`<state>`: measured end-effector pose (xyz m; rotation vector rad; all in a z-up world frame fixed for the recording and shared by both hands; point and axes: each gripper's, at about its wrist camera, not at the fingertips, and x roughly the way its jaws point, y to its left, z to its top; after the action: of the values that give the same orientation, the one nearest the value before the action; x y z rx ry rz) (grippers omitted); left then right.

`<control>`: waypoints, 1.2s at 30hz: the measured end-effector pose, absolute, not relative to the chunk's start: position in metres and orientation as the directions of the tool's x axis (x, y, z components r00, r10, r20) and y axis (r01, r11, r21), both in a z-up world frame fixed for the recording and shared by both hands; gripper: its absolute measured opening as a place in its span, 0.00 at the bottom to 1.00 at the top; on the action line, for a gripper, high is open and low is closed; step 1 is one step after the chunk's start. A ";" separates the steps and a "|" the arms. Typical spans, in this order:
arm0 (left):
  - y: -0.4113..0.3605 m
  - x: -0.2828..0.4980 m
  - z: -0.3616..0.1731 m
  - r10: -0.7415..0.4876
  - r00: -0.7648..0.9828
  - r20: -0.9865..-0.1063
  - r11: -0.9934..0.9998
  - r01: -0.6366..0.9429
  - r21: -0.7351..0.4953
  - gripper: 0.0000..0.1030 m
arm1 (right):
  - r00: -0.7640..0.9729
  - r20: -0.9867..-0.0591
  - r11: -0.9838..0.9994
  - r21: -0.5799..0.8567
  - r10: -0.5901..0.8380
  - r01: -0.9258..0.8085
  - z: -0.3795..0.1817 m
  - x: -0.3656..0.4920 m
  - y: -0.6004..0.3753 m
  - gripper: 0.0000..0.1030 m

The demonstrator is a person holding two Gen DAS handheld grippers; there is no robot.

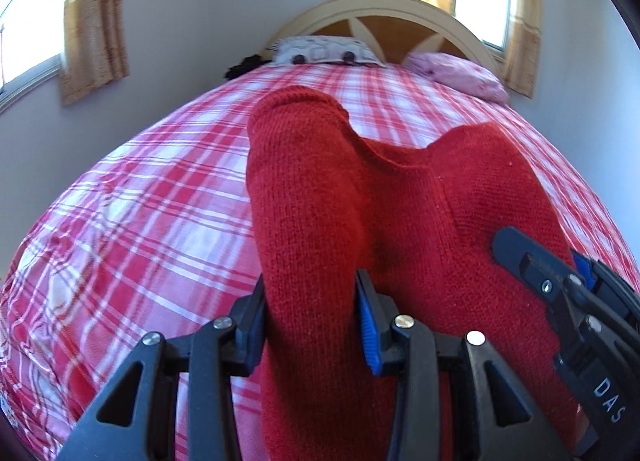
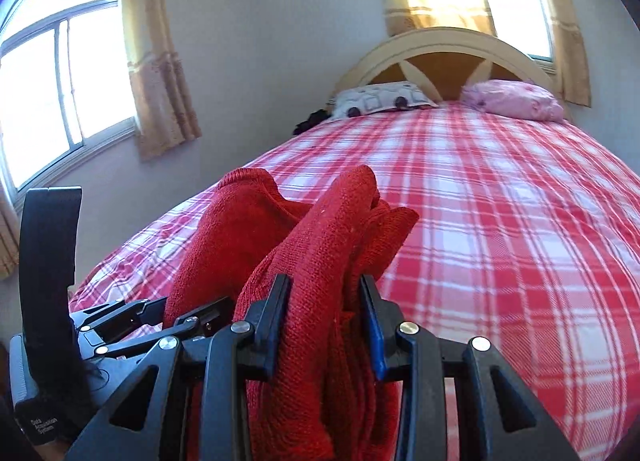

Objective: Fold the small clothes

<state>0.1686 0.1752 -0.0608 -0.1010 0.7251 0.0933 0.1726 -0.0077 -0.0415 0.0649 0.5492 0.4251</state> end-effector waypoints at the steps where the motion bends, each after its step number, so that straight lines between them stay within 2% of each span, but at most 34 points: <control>1: 0.180 0.171 -0.060 0.061 0.747 -0.662 0.989 -0.134 -0.059 0.39 | 0.766 -0.490 0.907 0.166 0.416 -0.386 -0.040 0.178 0.000 0.33; 3: 0.190 0.178 -0.058 0.088 0.750 -0.655 0.986 -0.161 -0.053 0.38 | 0.762 -0.488 0.901 0.155 0.427 -0.406 -0.036 0.190 0.013 0.31; 4: 0.195 0.182 -0.058 0.100 0.751 -0.653 0.983 -0.176 -0.052 0.37 | 0.764 -0.481 0.899 0.146 0.430 -0.414 -0.034 0.195 0.018 0.14; 5: 0.200 0.185 -0.057 0.113 0.751 -0.650 0.980 -0.191 -0.050 0.36 | 0.763 -0.481 0.896 0.133 0.432 -0.424 -0.031 0.201 0.025 0.06; 6: 0.205 0.190 -0.056 0.124 0.753 -0.646 0.978 -0.203 -0.050 0.31 | 0.758 -0.483 0.892 0.129 0.438 -0.433 -0.029 0.209 0.030 0.06; 7: 0.209 0.196 -0.056 0.136 0.754 -0.643 0.976 -0.215 -0.046 0.21 | 0.746 -0.500 0.888 0.120 0.440 -0.444 -0.030 0.220 0.039 0.06; 9: 0.217 0.208 -0.058 0.193 0.747 -0.636 0.969 -0.248 0.002 0.12 | 0.737 -0.527 0.895 0.114 0.423 -0.432 -0.038 0.238 0.047 0.06; 11: 0.222 0.215 -0.061 0.234 0.738 -0.633 0.962 -0.269 0.042 0.12 | 0.706 -0.552 0.888 0.167 0.444 -0.428 -0.049 0.250 0.045 0.07; 14: 0.239 0.214 -0.067 0.204 0.729 -0.653 0.962 -0.274 -0.005 0.12 | 0.704 -0.540 0.887 0.246 0.461 -0.392 -0.062 0.250 0.025 0.08; 15: 0.246 0.212 -0.071 0.188 0.722 -0.666 0.960 -0.279 -0.032 0.17 | 0.699 -0.538 0.882 0.278 0.471 -0.381 -0.066 0.249 0.017 0.09; 16: 0.250 0.212 -0.074 0.173 0.712 -0.680 0.958 -0.282 -0.051 0.26 | 0.690 -0.542 0.877 0.321 0.479 -0.357 -0.070 0.250 0.006 0.12; 17: 0.252 0.211 -0.078 0.155 0.702 -0.695 0.957 -0.280 -0.069 0.33 | 0.683 -0.546 0.872 0.359 0.486 -0.333 -0.073 0.251 -0.004 0.20; 18: 0.254 0.211 -0.083 0.133 0.692 -0.710 0.958 -0.274 -0.087 0.45 | 0.678 -0.546 0.866 0.386 0.492 -0.318 -0.074 0.252 -0.009 0.28; 20: 0.255 0.210 -0.090 0.120 0.684 -0.719 0.956 -0.274 -0.101 0.51 | 0.665 -0.543 0.844 0.462 0.512 -0.273 -0.079 0.256 -0.024 0.71; 21: 0.255 0.209 -0.093 0.112 0.683 -0.721 0.955 -0.274 -0.111 0.57 | 0.660 -0.536 0.830 0.493 0.527 -0.262 -0.080 0.258 -0.028 0.77; 22: 0.255 0.209 -0.095 0.105 0.680 -0.726 0.952 -0.279 -0.123 0.67 | 0.648 -0.530 0.813 0.519 0.548 -0.263 -0.082 0.261 -0.030 0.78; 24: 0.261 0.211 -0.099 0.097 0.667 -0.738 0.940 -0.305 -0.152 0.77 | 0.598 -0.563 0.808 0.513 0.571 -0.288 -0.088 0.274 -0.020 0.78; 29: 0.267 0.225 -0.109 0.010 0.627 -0.779 0.926 -0.300 -0.229 0.79 | 0.471 -0.684 0.830 0.434 0.557 -0.350 -0.122 0.310 0.019 0.78; 33: 0.271 0.229 -0.120 -0.074 0.615 -0.785 0.913 -0.274 -0.301 0.82 | 0.393 -0.689 0.791 0.483 0.608 -0.377 -0.143 0.320 0.030 0.77; 34: 0.276 0.229 -0.124 -0.112 0.618 -0.778 0.897 -0.273 -0.347 0.82 | 0.386 -0.690 0.786 0.480 0.612 -0.390 -0.143 0.319 0.032 0.70; 35: 0.280 0.229 -0.128 -0.147 0.621 -0.770 0.880 -0.274 -0.389 0.81 | 0.373 -0.686 0.775 0.490 0.625 -0.399 -0.142 0.317 0.032 0.59; 36: 0.281 0.229 -0.129 -0.150 0.634 -0.759 0.875 -0.272 -0.401 0.79 | 0.364 -0.675 0.763 0.511 0.642 -0.397 -0.143 0.316 0.031 0.55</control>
<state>0.2291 0.2815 -0.1289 -0.5183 0.8923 0.0736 0.3160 0.0312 -0.1434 0.2808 0.9929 0.6792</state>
